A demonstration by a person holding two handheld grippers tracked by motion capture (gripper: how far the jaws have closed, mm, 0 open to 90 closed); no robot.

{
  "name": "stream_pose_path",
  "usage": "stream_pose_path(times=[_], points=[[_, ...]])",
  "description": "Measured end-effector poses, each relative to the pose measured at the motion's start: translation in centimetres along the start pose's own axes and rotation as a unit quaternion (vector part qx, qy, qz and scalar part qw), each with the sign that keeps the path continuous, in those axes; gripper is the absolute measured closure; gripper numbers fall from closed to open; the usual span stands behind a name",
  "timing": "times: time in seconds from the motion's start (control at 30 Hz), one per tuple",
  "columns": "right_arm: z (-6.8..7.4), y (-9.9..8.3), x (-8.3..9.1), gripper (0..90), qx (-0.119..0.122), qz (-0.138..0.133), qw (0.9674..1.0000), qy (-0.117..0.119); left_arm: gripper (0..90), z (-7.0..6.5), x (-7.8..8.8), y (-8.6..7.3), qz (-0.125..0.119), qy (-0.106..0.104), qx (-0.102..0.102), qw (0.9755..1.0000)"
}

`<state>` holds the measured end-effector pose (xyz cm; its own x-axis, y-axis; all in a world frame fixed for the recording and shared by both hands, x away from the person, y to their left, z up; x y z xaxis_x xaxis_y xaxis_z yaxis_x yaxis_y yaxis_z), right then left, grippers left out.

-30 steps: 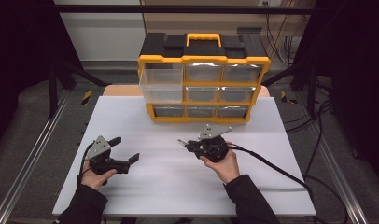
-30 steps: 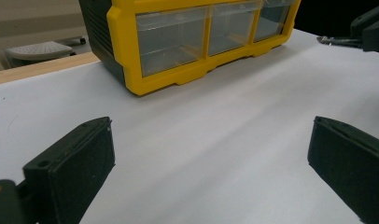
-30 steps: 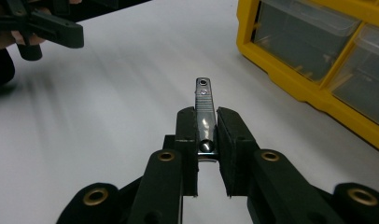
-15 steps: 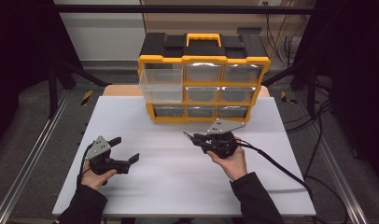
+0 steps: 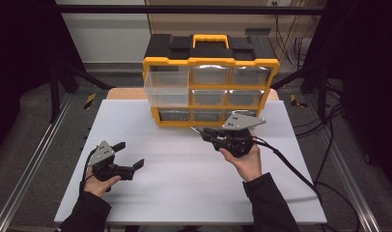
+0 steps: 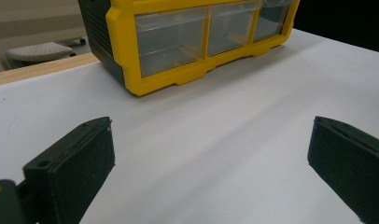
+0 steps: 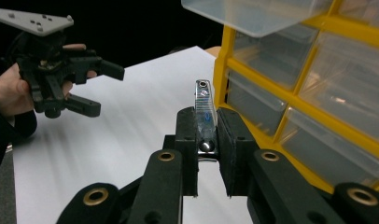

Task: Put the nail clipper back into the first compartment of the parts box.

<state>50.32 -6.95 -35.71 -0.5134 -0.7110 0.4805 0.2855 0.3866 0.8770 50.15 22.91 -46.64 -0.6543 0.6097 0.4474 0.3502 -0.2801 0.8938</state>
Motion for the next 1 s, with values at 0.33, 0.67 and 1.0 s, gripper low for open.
stream_pose_path(times=[0.33,0.67,1.0], points=[[-0.2,2.3,1.7,79.6,0.004,-0.02,0.9998,-0.003,0.4,0.0,0.0,0.0,0.001,0.0,0.0,1.0],[-0.3,4.2,2.5,79.6,0.009,-0.033,0.9994,-0.003,0.4,0.0,0.0,0.0,0.001,0.0,0.0,1.0],[-0.5,6.0,3.0,79.6,0.011,-0.047,0.9988,-0.006,0.4,0.0,0.0,0.0,0.001,0.0,0.0,1.0]])
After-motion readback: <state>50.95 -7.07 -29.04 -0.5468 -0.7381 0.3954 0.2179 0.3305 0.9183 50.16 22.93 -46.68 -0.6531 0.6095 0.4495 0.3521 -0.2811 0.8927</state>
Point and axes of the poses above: each handheld gripper's, and its own axes: x roughly backward along the jaws, y roughly out of its top, z roughly to its left, the point moved 7 cm from there along -x, roughly forward along the jaws, and after that the axes turned 6 degrees about z, right-handed, at the moved point
